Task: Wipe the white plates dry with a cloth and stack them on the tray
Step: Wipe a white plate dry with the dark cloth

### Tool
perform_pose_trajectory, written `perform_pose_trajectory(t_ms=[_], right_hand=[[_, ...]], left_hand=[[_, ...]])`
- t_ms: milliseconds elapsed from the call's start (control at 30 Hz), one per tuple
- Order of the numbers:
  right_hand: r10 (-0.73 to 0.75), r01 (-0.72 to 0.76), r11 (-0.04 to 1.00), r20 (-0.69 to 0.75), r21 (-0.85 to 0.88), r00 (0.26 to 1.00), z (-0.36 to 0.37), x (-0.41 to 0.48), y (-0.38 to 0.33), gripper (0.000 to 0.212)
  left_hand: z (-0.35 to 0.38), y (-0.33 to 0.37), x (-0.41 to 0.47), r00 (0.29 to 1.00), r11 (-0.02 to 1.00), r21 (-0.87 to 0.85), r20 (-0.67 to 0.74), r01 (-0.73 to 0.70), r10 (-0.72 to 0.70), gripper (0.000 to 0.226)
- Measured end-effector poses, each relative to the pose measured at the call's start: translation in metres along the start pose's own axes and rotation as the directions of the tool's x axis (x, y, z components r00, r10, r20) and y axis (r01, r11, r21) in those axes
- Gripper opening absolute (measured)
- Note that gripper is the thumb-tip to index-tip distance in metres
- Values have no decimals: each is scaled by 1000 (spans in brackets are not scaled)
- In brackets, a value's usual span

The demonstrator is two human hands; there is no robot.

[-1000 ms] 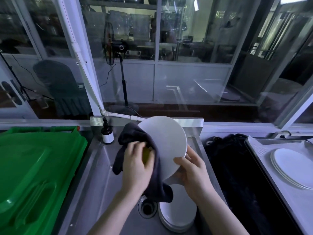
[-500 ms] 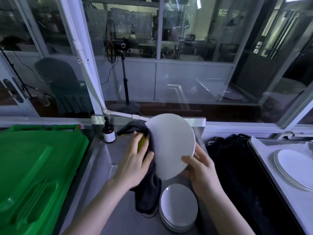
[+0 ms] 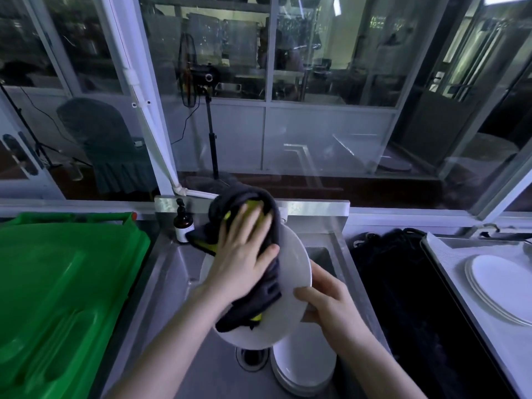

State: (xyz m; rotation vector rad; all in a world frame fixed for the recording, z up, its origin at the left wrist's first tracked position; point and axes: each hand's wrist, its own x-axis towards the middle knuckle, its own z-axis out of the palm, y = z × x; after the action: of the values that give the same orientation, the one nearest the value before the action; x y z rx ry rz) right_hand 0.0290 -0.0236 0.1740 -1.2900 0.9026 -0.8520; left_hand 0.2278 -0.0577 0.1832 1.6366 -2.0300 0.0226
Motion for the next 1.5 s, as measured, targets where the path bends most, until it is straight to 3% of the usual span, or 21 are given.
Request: perform_pose_trajectory(t_ms=[67,133,233,333,400,467,567,633,700,733,800,833,900,967,1033,1133,1233,1333,1400,1433,1500], right_hand=[[-7,10,995,30,-102,1000,-10,-3,-8,60],[-30,37,986,50,-162,998,-20,-4,-19,57],[-56,75,969,90,-235,994,-31,-2,-38,53],[-110,148,895,113,-422,988,-35,3,-54,50],[-114,191,813,172,-549,978,-28,8,-60,45],[-121,235,698,212,-676,970,-18,15,-60,41],[-111,226,636,203,-738,973,-16,25,-59,33],[-87,190,653,176,-733,980,-22,26,-60,37],[-98,134,768,92,-626,991,-32,24,-59,45],[-102,106,849,37,-517,994,-36,22,-57,47],[-74,53,957,-65,-284,995,-36,18,-48,49],[-56,31,976,-112,-214,992,-35,16,-41,48],[-43,17,985,-149,-174,988,-33,10,-31,48],[-61,42,977,-81,-210,995,-35,8,-33,48],[-119,113,916,9,-385,993,-38,13,-45,48],[-140,194,677,135,-710,981,-26,26,-54,45],[-97,226,576,208,-786,973,-10,35,-47,46],[-93,184,638,162,-748,982,-17,38,-51,46],[-97,136,772,96,-621,991,-27,38,-53,45],[-92,111,851,62,-514,994,-31,37,-51,46],[-72,63,958,-22,-280,997,-33,33,-42,45]], left_hand=[[-14,-16,8,999,996,-88,17,28,-27,65],[-31,-28,12,980,946,-303,187,118,-62,58],[-47,-38,12,920,897,-390,389,207,-43,71],[-48,-36,12,922,901,-380,383,210,-53,69],[-47,-27,16,934,925,-350,356,149,-16,54],[-42,-18,17,935,947,-314,352,64,54,54],[-33,-20,10,946,916,-381,324,126,5,39],[-27,-29,-5,962,833,-509,259,217,-93,29],[-10,-34,-27,947,694,-650,152,311,-283,29],[1,-33,-38,900,576,-732,118,364,-419,20],[21,-28,-54,758,270,-862,180,429,-627,14],[26,-27,-58,726,214,-880,189,424,-661,23],[23,-31,-54,760,324,-836,159,444,-630,29],[9,-39,-42,857,565,-707,112,424,-503,23],[-6,-42,-29,935,751,-568,109,338,-338,30],[-20,-34,-9,973,874,-442,196,200,-124,34],[-15,-26,-2,966,918,-383,259,99,4,30],[-13,-35,-12,973,815,-538,188,214,-131,36],[-7,-41,-27,938,670,-669,128,321,-321,29],[-1,-40,-35,884,539,-752,121,379,-452,23],[16,-31,-51,712,188,-882,206,432,-671,32]])
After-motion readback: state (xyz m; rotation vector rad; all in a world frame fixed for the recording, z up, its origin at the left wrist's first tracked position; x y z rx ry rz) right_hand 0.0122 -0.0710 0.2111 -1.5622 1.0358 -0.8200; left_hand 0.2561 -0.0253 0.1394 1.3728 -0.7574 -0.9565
